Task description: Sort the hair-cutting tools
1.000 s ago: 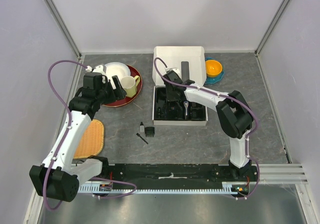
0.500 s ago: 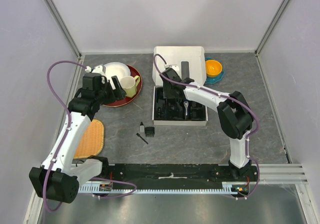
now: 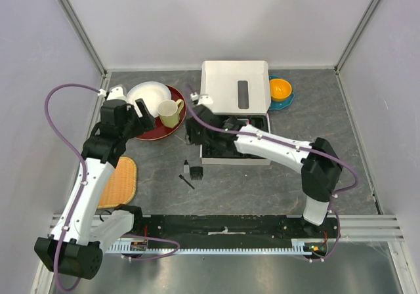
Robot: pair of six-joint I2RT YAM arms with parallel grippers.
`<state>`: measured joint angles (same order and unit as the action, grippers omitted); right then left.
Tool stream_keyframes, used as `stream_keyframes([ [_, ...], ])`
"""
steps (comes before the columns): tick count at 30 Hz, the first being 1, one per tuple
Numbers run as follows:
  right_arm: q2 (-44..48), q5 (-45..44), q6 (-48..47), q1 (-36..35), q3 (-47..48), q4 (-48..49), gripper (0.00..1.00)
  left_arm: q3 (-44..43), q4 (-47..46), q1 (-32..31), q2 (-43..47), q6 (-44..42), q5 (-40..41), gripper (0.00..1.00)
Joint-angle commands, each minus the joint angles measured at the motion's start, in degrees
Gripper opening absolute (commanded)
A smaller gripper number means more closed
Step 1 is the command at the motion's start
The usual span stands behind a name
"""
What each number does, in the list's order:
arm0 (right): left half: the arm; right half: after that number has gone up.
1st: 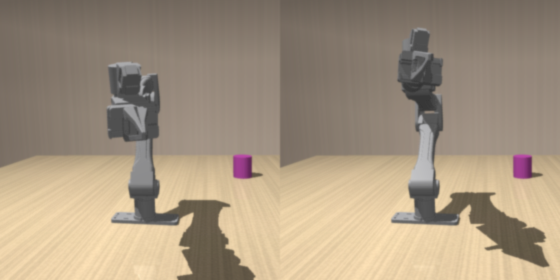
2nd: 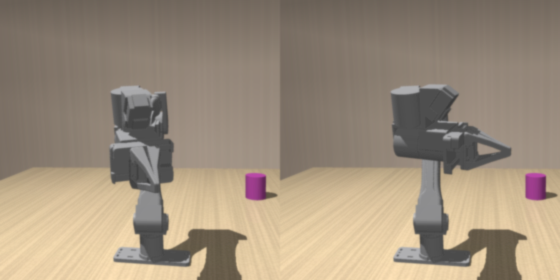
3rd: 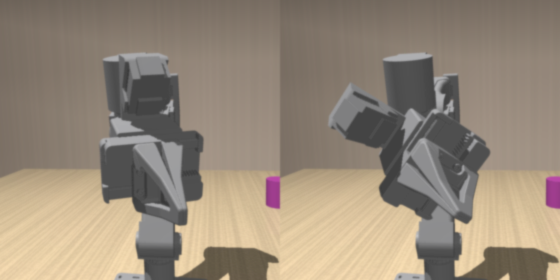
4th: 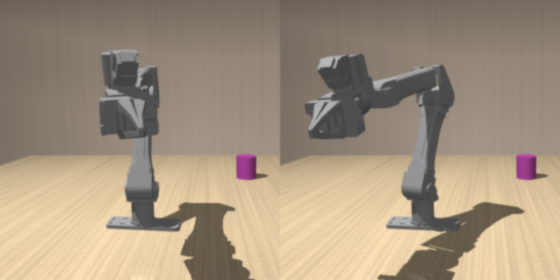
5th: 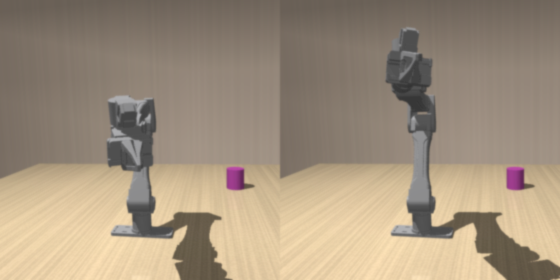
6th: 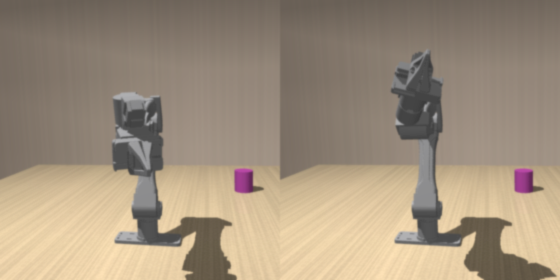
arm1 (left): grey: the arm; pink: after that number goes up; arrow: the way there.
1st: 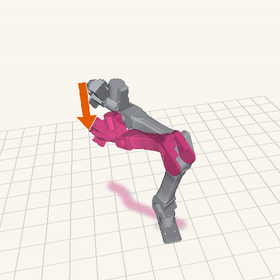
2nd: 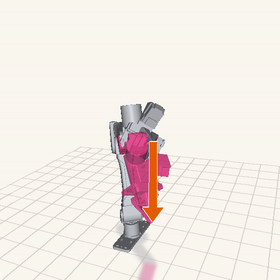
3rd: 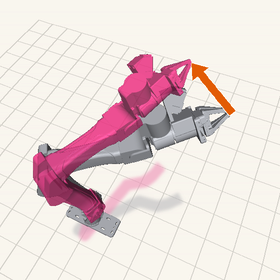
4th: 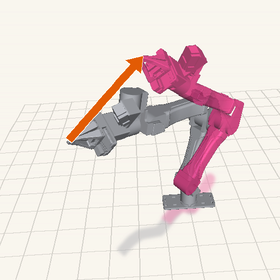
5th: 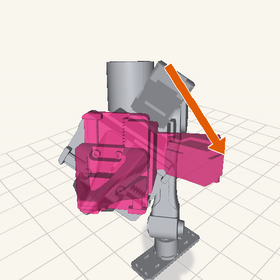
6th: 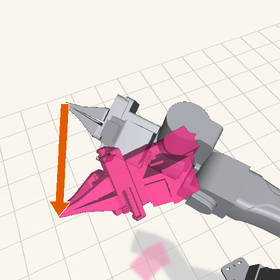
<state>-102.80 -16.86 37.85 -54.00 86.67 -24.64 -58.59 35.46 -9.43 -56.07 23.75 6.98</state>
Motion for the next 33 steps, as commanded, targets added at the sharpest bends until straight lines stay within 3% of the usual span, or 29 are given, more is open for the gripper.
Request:
stream_keyframes([
  [1,-4.50,-1.59,7.50,-5.94,0.16,0.21,0.56,1.02,-1.27,0.29,3.16,1.83,4.18,0.85],
  [4,-6.87,-0.72,10.05,-7.08,0.07,0.21,0.56,1.28,-1.45,0.29,4.13,1.74,4.61,0.85],
  [12,-11.01,1.30,8.30,-8.76,0.51,0.56,0.56,2.86,-2.41,0.29,11.16,3.76,14.72,0.84],
  [27,-18.57,0.52,7.51,-9.64,2.45,-0.23,0.50,4.97,-4.61,0.38,15.29,3.94,15.96,0.84],
  [33,-20.06,0.69,7.42,-9.55,3.33,-0.49,0.42,5.15,-4.88,0.38,15.56,3.76,16.48,0.84],
])
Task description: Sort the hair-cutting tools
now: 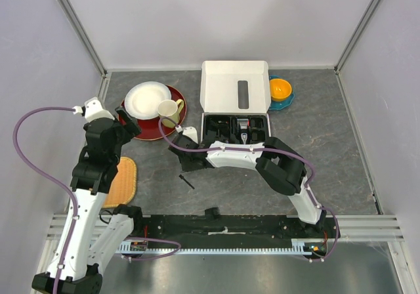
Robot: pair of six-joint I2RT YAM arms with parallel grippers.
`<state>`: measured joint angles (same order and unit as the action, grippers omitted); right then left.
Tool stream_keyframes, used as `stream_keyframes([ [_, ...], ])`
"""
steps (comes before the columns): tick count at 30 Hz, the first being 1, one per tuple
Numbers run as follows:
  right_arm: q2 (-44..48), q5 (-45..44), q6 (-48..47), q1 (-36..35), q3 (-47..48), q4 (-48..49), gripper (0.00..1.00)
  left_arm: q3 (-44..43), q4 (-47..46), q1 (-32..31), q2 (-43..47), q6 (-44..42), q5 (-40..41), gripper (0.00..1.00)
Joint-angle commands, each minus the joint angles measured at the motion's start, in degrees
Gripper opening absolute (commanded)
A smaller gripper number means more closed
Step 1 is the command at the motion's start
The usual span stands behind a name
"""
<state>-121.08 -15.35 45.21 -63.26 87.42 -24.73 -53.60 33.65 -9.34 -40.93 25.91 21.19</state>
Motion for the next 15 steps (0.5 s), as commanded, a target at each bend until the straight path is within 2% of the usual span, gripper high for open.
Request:
stream_keyframes([
  [1,-1.88,-0.73,0.05,-0.37,2.67,-0.41,0.40,0.17,-3.06,0.29,0.41,1.42,2.19,0.84],
  [9,-1.36,-1.08,-0.04,-0.28,3.11,-0.32,0.16,0.34,-3.42,0.29,0.23,1.25,1.31,0.84],
  [15,2.86,-1.61,-0.91,-0.37,3.29,-0.41,0.11,0.34,-3.50,0.29,-0.03,1.16,1.22,0.84],
])
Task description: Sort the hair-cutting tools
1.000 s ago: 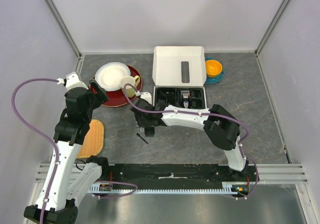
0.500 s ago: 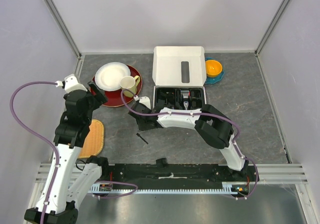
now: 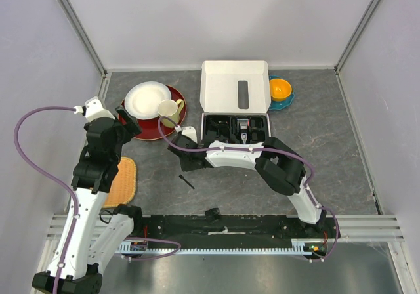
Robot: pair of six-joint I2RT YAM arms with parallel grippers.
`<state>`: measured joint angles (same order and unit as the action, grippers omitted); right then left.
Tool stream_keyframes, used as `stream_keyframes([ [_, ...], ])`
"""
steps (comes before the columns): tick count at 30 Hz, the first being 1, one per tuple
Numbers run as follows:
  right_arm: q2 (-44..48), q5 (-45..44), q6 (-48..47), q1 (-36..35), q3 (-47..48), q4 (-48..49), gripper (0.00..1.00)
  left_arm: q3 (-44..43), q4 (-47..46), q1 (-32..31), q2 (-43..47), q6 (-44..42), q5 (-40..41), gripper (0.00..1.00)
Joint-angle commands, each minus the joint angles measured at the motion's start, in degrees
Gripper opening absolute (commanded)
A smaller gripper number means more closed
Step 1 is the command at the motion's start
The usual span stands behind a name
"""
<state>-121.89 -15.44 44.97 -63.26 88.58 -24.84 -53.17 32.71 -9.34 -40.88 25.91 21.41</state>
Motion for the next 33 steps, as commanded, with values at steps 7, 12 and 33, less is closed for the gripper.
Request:
stream_keyframes([
  [7,13.06,-5.38,-1.11,-0.37,0.46,0.06,0.11,-0.18,-2.56,0.20,-0.42,0.98,0.56,0.84],
  [12,17.37,-8.55,0.29,0.77,-2.00,-0.21,0.12,-0.18,-2.65,0.29,-0.51,0.98,0.21,0.84],
  [33,17.74,-14.36,7.06,7.54,-9.21,-0.56,0.14,-2.38,-2.12,0.29,-10.88,-2.97,-14.11,0.83],
])
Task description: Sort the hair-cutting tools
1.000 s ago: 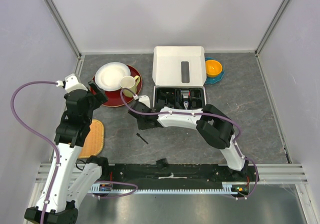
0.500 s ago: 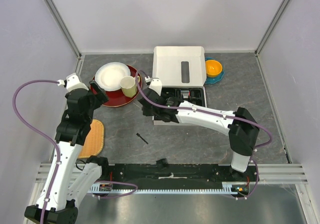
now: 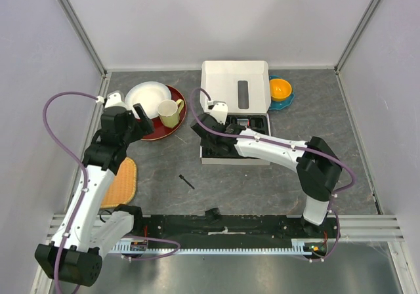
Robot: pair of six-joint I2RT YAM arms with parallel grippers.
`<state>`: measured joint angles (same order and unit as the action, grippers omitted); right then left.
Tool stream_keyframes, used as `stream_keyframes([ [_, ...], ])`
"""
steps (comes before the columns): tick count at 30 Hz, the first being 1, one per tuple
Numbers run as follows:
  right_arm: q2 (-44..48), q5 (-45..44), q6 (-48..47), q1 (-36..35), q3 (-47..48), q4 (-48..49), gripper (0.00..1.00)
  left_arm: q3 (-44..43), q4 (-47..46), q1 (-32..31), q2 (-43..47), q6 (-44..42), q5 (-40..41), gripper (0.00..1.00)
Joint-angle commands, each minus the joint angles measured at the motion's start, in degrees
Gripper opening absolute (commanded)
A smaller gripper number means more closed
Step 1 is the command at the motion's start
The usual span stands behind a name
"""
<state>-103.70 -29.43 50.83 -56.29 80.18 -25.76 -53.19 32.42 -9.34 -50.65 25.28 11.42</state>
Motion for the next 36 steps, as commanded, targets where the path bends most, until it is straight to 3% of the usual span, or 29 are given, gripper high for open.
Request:
stream_keyframes([
  [1,-0.54,-0.28,1.29,0.57,-0.90,0.36,0.14,-2.36,-1.84,0.29,-1.20,-2.34,-4.91,0.83],
  [25,-3.79,2.62,6.47,1.45,-3.28,-1.14,0.13,-2.62,-1.31,0.29,-2.17,-2.60,-5.27,0.81],
  [36,-3.35,4.73,6.39,1.98,-2.40,-1.58,0.36,-2.62,-1.22,0.29,-1.99,-2.69,-5.09,0.81],
])
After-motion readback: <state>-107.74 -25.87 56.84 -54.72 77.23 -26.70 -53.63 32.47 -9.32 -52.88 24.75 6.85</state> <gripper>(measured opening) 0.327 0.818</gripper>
